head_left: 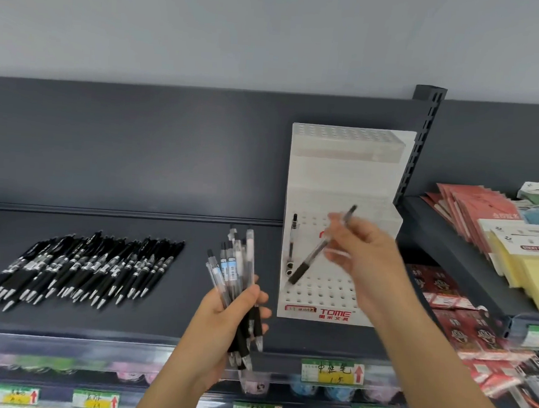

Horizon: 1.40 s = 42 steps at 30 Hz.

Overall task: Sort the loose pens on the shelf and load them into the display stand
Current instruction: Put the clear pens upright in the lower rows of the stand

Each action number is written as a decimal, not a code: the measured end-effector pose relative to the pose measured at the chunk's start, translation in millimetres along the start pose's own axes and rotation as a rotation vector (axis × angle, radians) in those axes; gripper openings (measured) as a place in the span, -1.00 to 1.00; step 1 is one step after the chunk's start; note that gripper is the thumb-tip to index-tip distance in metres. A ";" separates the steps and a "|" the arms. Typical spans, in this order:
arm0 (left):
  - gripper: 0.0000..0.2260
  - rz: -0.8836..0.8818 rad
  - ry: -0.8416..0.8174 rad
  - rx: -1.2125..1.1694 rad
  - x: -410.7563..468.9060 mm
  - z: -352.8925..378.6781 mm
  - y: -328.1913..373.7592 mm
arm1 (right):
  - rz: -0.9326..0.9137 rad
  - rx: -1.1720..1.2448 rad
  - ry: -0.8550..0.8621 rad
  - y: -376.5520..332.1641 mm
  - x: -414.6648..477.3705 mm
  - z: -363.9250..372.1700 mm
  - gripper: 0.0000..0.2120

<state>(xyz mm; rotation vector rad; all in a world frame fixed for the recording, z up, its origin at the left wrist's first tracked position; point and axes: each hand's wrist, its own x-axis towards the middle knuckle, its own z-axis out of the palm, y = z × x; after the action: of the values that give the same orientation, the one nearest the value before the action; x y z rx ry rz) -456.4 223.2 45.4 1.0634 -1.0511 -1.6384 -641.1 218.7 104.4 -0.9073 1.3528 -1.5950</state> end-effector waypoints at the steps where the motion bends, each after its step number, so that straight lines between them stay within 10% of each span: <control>1: -0.81 0.010 0.013 -0.003 1.0 -2.4 0.6 | -0.077 -0.033 0.063 -5.9 5.5 -4.1 -0.85; 7: -0.82 0.039 0.039 -0.005 5.3 -9.0 0.5 | -0.454 -0.454 0.119 -9.2 28.0 -5.3 -0.76; 21: -0.79 0.041 0.026 -0.025 9.4 -14.4 0.2 | -0.421 -0.898 -0.037 34.0 45.7 9.7 -0.79; 35: -0.78 0.024 -0.061 0.017 6.8 0.9 -0.3 | -0.406 -0.868 0.151 32.7 34.8 6.5 -0.79; 42: -0.88 0.029 -0.156 0.124 6.9 7.7 0.3 | -0.107 -0.554 -0.314 25.1 8.4 25.3 -0.92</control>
<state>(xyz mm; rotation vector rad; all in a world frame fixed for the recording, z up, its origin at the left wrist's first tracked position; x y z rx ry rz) -465.3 217.9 46.6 1.0078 -1.2791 -1.6711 -617.7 199.5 83.6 -1.5121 1.5585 -1.0943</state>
